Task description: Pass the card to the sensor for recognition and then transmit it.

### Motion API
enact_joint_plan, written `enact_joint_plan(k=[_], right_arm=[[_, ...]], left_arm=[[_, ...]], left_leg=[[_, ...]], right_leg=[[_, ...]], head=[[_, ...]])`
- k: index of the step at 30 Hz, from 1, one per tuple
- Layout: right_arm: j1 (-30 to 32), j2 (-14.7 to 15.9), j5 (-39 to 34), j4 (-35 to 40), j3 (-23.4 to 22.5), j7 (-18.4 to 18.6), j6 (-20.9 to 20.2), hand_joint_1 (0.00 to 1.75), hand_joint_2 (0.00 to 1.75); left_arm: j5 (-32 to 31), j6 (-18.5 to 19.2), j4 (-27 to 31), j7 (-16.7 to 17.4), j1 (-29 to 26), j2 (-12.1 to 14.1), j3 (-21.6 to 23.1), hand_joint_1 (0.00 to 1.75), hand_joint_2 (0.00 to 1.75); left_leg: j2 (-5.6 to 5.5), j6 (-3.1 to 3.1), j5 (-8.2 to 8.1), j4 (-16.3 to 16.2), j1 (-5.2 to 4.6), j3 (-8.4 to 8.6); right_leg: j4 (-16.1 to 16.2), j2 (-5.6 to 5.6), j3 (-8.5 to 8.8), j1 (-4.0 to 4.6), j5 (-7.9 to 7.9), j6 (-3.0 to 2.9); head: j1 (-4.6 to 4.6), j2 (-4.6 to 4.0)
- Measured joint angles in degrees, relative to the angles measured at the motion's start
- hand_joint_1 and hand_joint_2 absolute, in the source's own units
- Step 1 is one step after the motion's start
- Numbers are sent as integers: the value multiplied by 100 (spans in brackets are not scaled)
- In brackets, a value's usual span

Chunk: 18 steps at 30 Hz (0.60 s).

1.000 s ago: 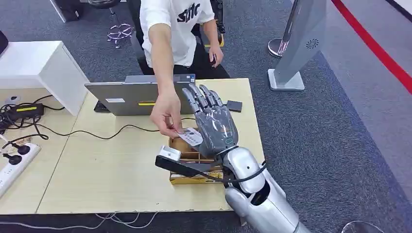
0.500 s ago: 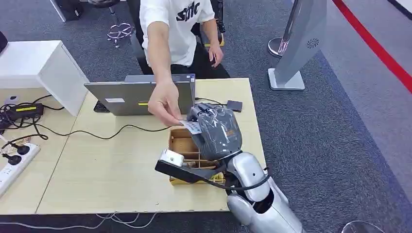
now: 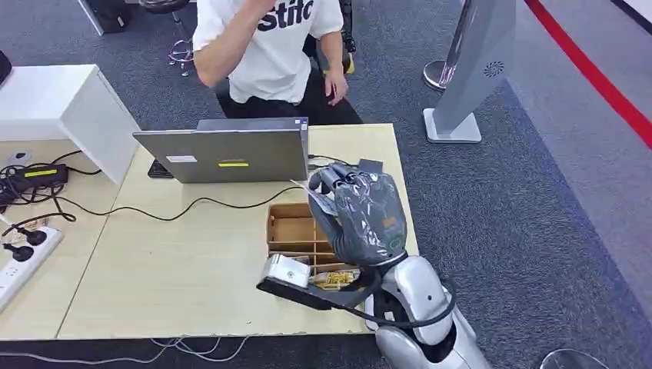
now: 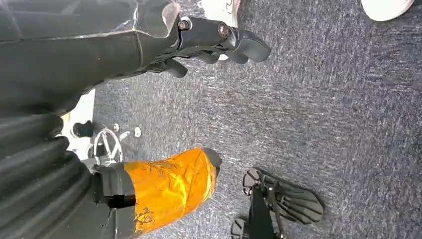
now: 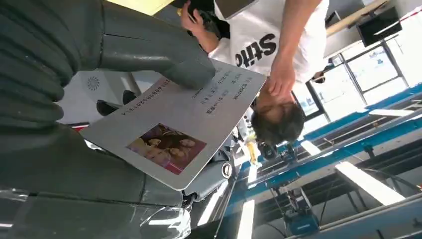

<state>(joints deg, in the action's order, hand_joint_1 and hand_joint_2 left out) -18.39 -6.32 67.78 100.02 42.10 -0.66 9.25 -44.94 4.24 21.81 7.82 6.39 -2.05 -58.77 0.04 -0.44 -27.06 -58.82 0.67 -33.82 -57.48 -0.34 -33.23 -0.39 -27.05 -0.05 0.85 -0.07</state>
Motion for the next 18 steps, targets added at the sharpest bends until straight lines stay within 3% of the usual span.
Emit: enact_joint_plan(k=[7,9,13,15,18], right_arm=[[232,39,133,211,-77,-11,135,175,175],[534,44,111,433,-153,-66,317,175,175],[1397,92,-274,844,-567,-519,627,175,175],[1901,94,-549,872,-881,-803,686,175,175],[2458,96,-816,598,-1327,-925,791,175,175]], left_arm=[[17,4,0,-33,-4,11,-33,0,175],[22,4,0,-66,-29,11,-68,0,175],[59,4,0,-70,-46,0,-188,0,175],[72,4,17,-68,-59,-24,-266,0,175],[61,55,61,-30,-69,-50,-341,0,175]], left_leg=[[-2,0,0,0,1,0],[-3,0,-1,0,1,0],[-6,-3,-15,0,0,0],[-5,-1,-17,0,-1,0],[-2,-1,-23,1,0,1]], right_leg=[[0,-4,1,0,-1,0],[0,-4,0,0,-3,-1],[2,-6,3,0,-14,-1],[3,-6,3,0,-15,-1],[3,-3,4,0,-16,-1]], head=[[0,0],[0,0],[0,0],[0,0],[0,0]])
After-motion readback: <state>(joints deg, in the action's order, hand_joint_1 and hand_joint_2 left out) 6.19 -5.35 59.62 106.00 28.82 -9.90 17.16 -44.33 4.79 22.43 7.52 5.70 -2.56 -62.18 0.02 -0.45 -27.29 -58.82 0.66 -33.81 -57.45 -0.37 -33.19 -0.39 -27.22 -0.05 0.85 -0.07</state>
